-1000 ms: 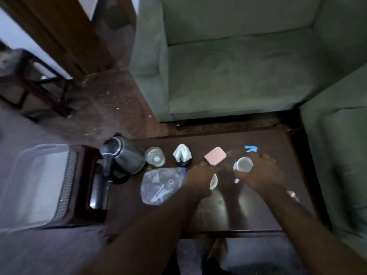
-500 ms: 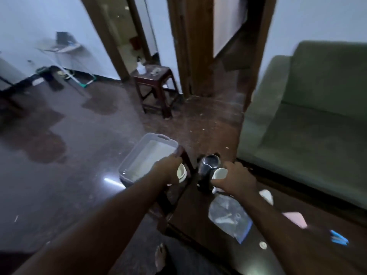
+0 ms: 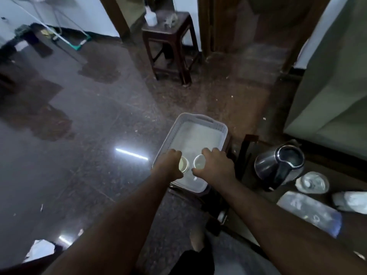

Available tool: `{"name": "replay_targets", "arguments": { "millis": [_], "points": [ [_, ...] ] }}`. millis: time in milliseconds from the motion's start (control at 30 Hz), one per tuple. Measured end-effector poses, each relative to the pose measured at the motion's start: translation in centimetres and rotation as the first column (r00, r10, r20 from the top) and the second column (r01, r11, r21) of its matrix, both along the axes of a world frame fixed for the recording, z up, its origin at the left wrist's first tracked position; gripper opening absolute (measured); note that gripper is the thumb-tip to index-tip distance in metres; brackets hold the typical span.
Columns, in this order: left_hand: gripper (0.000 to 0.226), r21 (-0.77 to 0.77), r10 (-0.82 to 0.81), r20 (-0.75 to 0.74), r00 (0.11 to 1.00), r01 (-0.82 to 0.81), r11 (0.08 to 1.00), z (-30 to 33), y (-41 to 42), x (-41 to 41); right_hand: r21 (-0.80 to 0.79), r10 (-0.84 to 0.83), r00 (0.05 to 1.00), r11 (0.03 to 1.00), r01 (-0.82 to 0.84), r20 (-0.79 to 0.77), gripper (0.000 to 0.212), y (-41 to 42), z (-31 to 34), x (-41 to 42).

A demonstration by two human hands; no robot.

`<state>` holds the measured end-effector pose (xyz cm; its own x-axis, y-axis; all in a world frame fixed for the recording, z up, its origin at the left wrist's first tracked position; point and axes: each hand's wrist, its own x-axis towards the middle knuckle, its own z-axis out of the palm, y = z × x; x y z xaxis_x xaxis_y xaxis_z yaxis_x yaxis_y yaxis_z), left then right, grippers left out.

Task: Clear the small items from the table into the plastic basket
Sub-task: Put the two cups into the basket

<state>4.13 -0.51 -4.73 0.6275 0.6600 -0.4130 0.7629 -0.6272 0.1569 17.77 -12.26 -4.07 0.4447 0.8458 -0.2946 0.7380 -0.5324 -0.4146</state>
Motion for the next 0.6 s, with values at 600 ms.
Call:
{"name": "replay_targets", "arguments": {
  "millis": [600],
  "points": [
    [0.058,-0.129,-0.158,-0.024,0.987,0.153,0.98,-10.7,3.5,-0.8,-0.2,0.119,0.979,0.976,-0.085,0.165,0.053,3.1,-11.3,-4.0]
  ]
}}
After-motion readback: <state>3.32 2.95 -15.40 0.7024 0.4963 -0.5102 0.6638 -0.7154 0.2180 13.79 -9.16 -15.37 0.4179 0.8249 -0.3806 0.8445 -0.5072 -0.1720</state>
